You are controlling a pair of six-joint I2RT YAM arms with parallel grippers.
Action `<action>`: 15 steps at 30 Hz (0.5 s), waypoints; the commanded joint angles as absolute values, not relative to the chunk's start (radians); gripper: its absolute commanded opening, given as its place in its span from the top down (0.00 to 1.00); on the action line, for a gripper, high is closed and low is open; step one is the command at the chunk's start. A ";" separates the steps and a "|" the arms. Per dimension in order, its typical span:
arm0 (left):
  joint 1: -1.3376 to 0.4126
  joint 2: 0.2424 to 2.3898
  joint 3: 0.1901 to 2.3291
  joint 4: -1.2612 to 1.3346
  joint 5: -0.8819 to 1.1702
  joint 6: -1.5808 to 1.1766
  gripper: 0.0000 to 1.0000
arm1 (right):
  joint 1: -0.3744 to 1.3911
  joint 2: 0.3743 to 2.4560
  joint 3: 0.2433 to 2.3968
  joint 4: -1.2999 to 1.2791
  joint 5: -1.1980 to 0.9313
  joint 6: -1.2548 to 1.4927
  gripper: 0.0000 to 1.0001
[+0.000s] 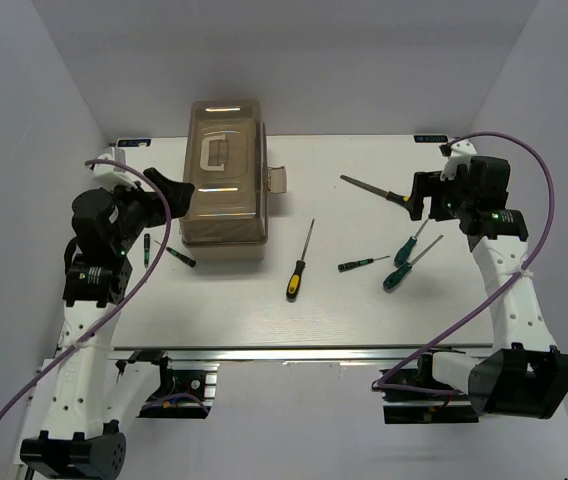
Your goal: Sort the tools into containers
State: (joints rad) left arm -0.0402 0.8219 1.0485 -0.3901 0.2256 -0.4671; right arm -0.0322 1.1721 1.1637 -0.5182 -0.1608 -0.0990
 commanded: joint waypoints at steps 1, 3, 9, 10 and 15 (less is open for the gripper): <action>-0.040 0.845 1.094 -0.433 0.253 -0.446 0.02 | -0.028 1.154 1.204 -0.546 -0.416 -0.194 0.11; -0.038 0.856 1.103 -0.439 0.223 -0.445 0.02 | -0.022 1.140 1.189 -0.572 -0.591 -0.413 0.11; -0.038 0.968 1.179 -0.508 0.155 -0.451 0.50 | 0.083 1.167 1.210 -0.507 -0.813 -0.317 0.11; -0.037 1.000 1.184 -0.503 0.152 -0.451 0.70 | 0.086 1.201 1.200 -0.386 -0.799 -0.176 0.11; 0.055 1.130 1.239 -0.462 0.196 -0.466 0.80 | 0.248 1.328 1.268 -0.232 -0.672 0.139 0.59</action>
